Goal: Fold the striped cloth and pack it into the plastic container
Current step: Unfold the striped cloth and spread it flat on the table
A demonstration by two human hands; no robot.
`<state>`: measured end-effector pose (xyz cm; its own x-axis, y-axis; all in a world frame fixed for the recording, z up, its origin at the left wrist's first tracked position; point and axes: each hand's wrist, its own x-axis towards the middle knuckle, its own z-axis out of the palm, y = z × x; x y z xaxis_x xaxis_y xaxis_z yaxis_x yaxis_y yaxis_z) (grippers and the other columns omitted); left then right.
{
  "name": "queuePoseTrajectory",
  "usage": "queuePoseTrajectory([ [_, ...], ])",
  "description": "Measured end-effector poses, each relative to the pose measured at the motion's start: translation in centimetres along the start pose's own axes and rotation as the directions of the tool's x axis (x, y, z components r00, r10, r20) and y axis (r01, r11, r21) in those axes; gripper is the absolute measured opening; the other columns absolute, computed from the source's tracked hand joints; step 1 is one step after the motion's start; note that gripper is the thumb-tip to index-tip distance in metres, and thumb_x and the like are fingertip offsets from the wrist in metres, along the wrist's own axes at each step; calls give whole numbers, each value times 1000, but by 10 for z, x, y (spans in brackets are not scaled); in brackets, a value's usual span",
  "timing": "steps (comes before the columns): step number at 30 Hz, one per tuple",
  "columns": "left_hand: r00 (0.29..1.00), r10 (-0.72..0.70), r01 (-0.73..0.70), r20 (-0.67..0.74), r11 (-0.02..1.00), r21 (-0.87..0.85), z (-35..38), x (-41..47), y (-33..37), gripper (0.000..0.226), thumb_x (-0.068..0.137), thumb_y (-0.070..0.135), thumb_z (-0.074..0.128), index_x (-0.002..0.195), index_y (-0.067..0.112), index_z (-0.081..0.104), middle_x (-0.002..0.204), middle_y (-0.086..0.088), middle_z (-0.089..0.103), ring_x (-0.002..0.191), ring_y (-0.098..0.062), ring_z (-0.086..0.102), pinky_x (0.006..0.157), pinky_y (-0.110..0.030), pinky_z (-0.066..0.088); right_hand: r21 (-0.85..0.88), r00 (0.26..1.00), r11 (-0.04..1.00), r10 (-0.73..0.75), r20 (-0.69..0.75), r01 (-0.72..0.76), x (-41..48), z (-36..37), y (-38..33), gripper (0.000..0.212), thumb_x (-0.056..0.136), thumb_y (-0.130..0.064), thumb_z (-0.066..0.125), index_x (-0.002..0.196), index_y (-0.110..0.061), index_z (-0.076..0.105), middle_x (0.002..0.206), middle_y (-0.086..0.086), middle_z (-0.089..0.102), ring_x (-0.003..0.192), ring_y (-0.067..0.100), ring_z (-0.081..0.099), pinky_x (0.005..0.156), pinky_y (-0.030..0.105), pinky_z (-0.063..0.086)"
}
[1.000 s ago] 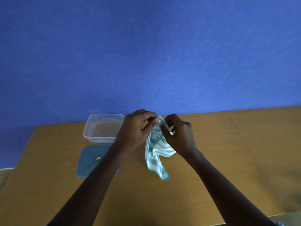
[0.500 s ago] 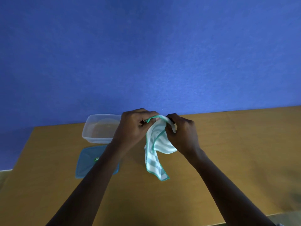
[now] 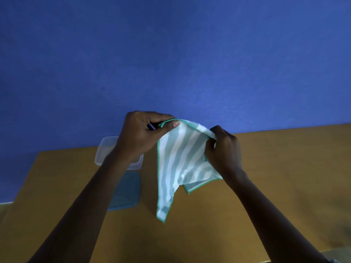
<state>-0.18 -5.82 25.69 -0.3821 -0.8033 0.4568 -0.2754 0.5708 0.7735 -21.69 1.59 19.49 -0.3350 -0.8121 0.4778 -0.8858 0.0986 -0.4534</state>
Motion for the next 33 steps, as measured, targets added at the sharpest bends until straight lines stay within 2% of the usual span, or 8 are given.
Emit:
queuePoseTrajectory([
  [3,1000,17,-17,-22,1000,-7,4,2,5,9,84,39,77,89,32,80,63,17,66,56,4,54,60,-9,38,37,999,999,-38,29,36,-2,1,-5,16,76,-7,63,92,-7,60,78,11,69,65,37,64,52,34,43],
  [6,997,71,-70,-20,996,46,7,5,9,9,86,37,76,91,30,81,61,15,64,57,0,56,60,-9,38,106,995,992,-77,61,70,-5,2,-18,34,82,-32,71,107,-11,60,91,5,72,76,32,69,59,33,49],
  [9,991,131,-134,32,985,107,10,7,12,12,88,33,75,96,26,81,67,11,68,59,-2,57,60,-9,37,125,996,988,-87,-34,91,-5,0,-35,43,84,-43,71,114,-13,63,102,-1,73,87,25,70,62,31,50],
  [13,981,190,-195,51,971,141,9,9,14,11,90,32,74,98,29,80,68,7,65,57,-7,55,57,-12,36,77,986,990,-109,-124,119,6,-5,-48,21,85,-27,64,99,-11,65,87,3,71,80,29,65,54,36,49],
  [18,975,221,-218,3,959,183,2,13,14,10,90,32,74,95,27,81,66,6,62,56,-8,51,57,-13,37,24,998,1000,11,-58,-9,14,-3,-41,9,75,-15,57,84,-11,58,75,8,65,68,37,59,51,31,37],
  [24,977,204,-188,-56,960,209,-9,15,12,11,90,30,74,90,21,80,66,1,61,56,-16,51,56,-28,44,-80,991,988,131,19,-129,17,3,-17,9,76,-11,59,85,-11,59,82,12,67,74,42,63,57,32,33],
  [30,975,179,-153,-128,970,190,-25,18,8,18,91,32,73,95,16,81,70,0,63,61,-13,54,58,-27,46,-123,981,978,153,-116,-167,23,-6,1,18,74,-2,59,90,-10,59,90,13,63,77,44,63,64,43,47],
  [33,974,164,-132,-157,972,197,-35,20,2,17,92,31,73,98,17,81,70,-1,64,61,-11,54,57,-27,44,-82,973,986,130,-192,-148,30,-17,11,21,72,-1,61,90,-12,63,90,10,65,76,42,64,63,44,48],
])
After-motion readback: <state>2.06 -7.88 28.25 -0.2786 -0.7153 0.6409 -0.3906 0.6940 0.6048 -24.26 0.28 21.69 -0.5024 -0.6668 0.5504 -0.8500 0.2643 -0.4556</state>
